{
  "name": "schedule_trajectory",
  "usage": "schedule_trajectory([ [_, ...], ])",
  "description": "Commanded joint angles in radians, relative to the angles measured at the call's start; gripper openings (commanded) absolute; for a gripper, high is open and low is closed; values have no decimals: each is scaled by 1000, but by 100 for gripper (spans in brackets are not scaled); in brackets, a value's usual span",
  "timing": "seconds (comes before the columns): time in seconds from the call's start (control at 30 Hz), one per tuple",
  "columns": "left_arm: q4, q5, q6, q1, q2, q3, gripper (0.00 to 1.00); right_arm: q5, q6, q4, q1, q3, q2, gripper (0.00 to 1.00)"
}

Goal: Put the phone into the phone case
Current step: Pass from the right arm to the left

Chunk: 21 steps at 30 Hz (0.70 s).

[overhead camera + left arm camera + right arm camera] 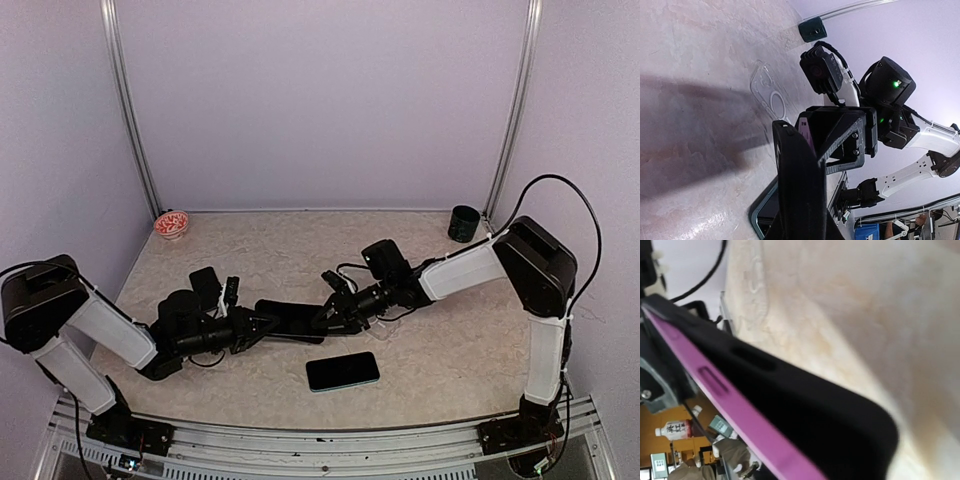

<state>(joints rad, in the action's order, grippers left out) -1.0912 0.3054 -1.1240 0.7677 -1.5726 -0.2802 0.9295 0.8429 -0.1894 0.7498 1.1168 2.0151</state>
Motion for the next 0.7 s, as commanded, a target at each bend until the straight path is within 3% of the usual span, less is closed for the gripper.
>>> schedule_trajectory([
  [0.0,-47,9,62,-5,50,-12,7,-17,-70,94,-7,-16,-43,42],
  [0.67,56,101,278,-6,323,-22,7,145,-270,23,-56,-125,-253,47],
])
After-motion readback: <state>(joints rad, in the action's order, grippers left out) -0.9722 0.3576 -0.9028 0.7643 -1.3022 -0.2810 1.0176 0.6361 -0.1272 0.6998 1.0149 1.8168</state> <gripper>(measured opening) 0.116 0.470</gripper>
